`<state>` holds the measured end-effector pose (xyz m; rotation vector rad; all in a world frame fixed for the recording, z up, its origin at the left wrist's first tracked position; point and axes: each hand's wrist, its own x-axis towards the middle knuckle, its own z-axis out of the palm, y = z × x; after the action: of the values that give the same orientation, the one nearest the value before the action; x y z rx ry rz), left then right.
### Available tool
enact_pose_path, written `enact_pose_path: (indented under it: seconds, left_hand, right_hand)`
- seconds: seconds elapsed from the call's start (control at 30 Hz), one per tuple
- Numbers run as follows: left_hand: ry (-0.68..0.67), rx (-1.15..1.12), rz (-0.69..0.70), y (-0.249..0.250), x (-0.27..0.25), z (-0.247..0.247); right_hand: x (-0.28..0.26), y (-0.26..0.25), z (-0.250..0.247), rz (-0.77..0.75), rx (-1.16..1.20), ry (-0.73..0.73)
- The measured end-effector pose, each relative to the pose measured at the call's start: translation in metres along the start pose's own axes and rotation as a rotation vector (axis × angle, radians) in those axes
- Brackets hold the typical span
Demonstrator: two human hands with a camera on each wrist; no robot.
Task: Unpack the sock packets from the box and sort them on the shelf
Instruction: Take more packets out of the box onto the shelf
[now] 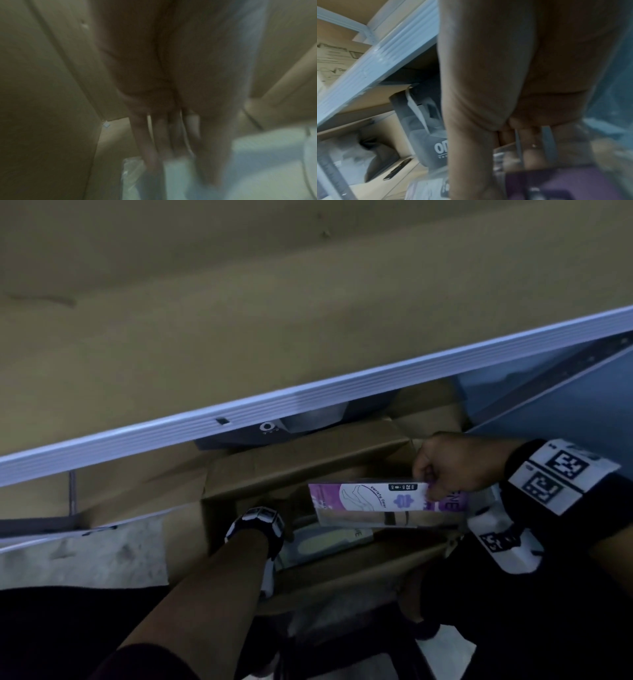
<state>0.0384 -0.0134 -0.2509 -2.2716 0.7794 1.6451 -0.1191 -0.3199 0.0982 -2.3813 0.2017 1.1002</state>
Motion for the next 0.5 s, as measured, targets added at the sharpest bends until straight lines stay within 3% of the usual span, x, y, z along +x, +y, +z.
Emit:
enact_pose_path:
  seconds: [0.07, 0.17, 0.23, 0.3, 0.5]
  left_hand:
    - [-0.051, -0.018, -0.040, 0.008, -0.021, -0.006]
    - [0.012, -0.005, -0.040, 0.055, -0.150, -0.044]
    - [0.085, 0.016, -0.059, 0.072, -0.192, -0.054]
    - [0.159, 0.023, -0.057, 0.076, -0.203, -0.054]
    - [0.087, 0.046, -0.182, 0.076, -0.206, -0.057]
  right_hand:
    - [0.003, -0.008, -0.001, -0.033, -0.016, 0.015]
    - [0.006, -0.020, 0.001, -0.082, -0.062, 0.032]
    - [0.006, -0.024, 0.002, -0.090, -0.073, 0.052]
    - [0.006, -0.026, 0.004, -0.087, -0.083, 0.069]
    - [0.004, -0.025, 0.012, -0.097, -0.032, 0.079]
